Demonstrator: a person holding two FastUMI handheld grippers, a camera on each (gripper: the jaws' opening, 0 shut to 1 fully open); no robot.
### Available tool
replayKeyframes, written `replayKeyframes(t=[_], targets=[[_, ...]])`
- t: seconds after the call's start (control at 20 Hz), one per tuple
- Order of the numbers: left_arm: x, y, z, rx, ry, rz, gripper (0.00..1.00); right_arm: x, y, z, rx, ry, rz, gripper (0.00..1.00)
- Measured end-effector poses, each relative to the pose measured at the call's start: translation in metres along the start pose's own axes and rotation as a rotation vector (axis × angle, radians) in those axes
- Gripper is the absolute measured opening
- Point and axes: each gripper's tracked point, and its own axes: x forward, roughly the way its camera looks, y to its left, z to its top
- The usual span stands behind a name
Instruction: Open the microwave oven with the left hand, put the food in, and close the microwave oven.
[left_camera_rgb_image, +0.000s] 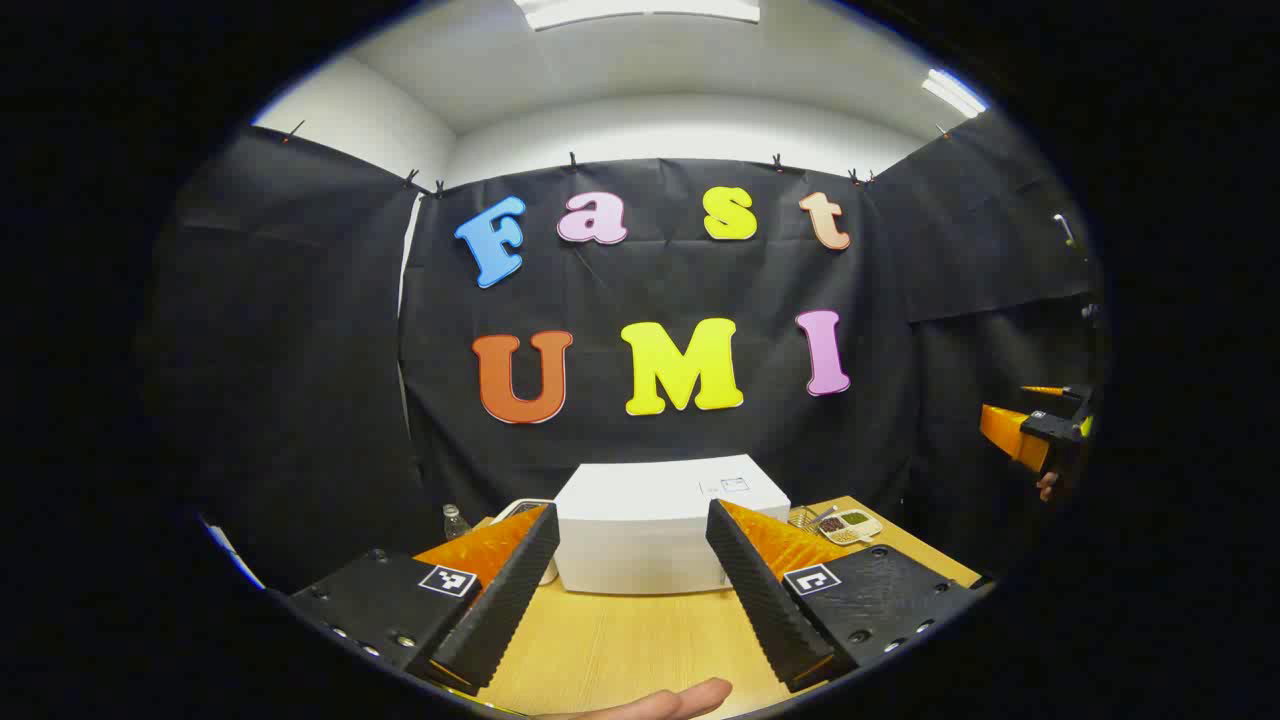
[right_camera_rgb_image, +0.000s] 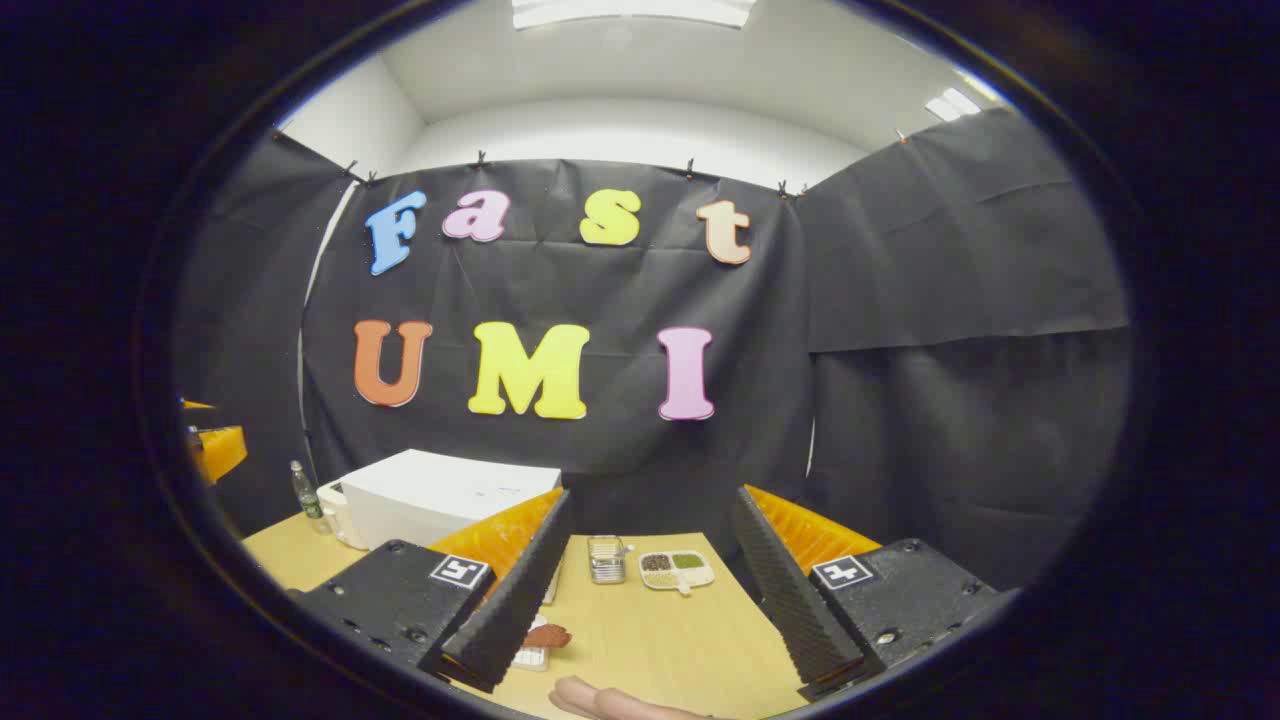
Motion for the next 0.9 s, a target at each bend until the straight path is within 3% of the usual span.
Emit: replayKeyframes(t=[0.15, 0.2, 0.25, 0.35, 0.4, 0.45, 0.6, 0.65, 0.7, 0.8, 0.9], targets=[[-0.002, 0.001, 0.001, -0.019, 0.006, 0.001, 0.95, -0.002, -0.015, 0.001, 0.013, 0.015, -0.012, 1.00], [-0.002, 0.002, 0.003, -0.023, 0.008, 0.002, 0.95, -0.002, -0.020, 0.001, 0.016, 0.019, -0.018, 0.95], [-0.002, 0.003, 0.004, -0.025, 0.006, 0.005, 0.95, -0.003, -0.022, 0.001, 0.023, 0.025, -0.019, 1.00], [-0.002, 0.005, 0.007, -0.027, -0.002, 0.009, 0.95, -0.006, -0.021, 0.000, 0.035, 0.036, 0.001, 0.95], [-0.001, 0.002, 0.006, -0.034, 0.002, 0.002, 0.95, -0.008, -0.020, -0.003, 0.044, 0.050, 0.015, 1.00], [0.000, 0.000, 0.007, -0.040, 0.002, -0.005, 0.95, -0.011, -0.017, -0.005, 0.055, 0.064, 0.032, 0.96], [0.000, -0.002, 0.011, -0.045, -0.014, -0.010, 0.95, -0.016, -0.014, -0.004, 0.065, 0.070, 0.059, 1.00], [0.002, -0.003, 0.013, -0.049, -0.020, -0.016, 0.96, -0.017, -0.014, -0.004, 0.064, 0.068, 0.064, 0.95], [0.005, -0.008, 0.013, -0.058, -0.027, -0.030, 0.95, -0.019, -0.013, -0.002, 0.062, 0.063, 0.067, 1.00], [0.015, -0.020, 0.008, -0.072, -0.018, -0.067, 0.95, -0.020, -0.012, -0.001, 0.060, 0.057, 0.070, 0.95], [0.026, -0.028, 0.000, -0.085, 0.006, -0.077, 0.95, -0.023, -0.010, 0.002, 0.054, 0.047, 0.080, 1.00]])
